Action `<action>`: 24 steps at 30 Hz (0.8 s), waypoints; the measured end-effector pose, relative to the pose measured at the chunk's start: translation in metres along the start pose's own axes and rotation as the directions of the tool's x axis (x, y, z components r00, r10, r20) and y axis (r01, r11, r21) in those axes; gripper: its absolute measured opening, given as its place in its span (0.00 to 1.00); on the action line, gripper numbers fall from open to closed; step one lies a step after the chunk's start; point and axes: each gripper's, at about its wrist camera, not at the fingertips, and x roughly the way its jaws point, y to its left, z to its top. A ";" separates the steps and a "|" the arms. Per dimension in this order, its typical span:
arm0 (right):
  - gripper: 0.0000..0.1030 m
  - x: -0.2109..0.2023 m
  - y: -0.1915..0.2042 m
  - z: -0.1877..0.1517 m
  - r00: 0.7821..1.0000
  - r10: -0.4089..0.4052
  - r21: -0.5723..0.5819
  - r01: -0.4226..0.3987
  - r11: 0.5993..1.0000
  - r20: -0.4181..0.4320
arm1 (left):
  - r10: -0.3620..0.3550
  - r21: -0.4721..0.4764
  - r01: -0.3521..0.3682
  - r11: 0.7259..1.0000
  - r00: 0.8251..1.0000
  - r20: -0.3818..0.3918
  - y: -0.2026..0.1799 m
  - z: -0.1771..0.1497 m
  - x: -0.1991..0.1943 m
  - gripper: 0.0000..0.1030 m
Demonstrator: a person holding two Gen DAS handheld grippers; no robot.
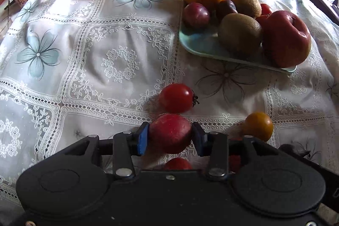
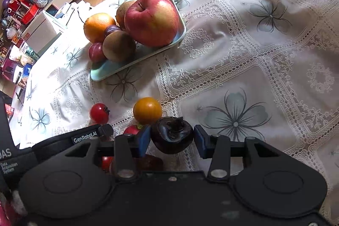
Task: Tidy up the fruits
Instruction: 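Grasp a dark plum with the right tool while the left tool grasps a red pomegranate, then carry the dark plum and red pomegranate in both tools over the basket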
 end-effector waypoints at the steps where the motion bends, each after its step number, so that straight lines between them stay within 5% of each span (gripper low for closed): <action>1: 0.45 -0.004 0.002 -0.001 1.000 -0.016 -0.009 0.016 1.000 0.021 | 0.009 -0.016 -0.009 1.000 1.000 0.007 0.002 -0.001 -0.004 0.49; 6: 0.45 -0.039 0.020 -0.008 0.985 -0.092 -0.082 0.105 0.991 0.145 | 0.012 -0.079 -0.009 0.997 0.999 0.030 0.012 -0.003 -0.040 0.49; 12: 0.45 -0.109 0.022 -0.020 0.988 0.072 -0.087 -0.060 0.994 0.138 | -0.021 -0.093 0.028 0.995 0.997 0.077 0.018 -0.012 -0.111 0.49; 18: 0.45 -0.191 0.019 -0.056 0.966 0.162 -0.174 -0.128 0.976 0.202 | -0.095 0.005 0.095 0.995 0.988 0.124 0.014 -0.043 -0.182 0.49; 24: 0.45 -0.228 0.006 -0.096 0.969 0.195 -0.262 -0.151 0.953 0.150 | -0.150 0.129 0.138 0.982 0.984 0.092 0.008 -0.098 -0.205 0.49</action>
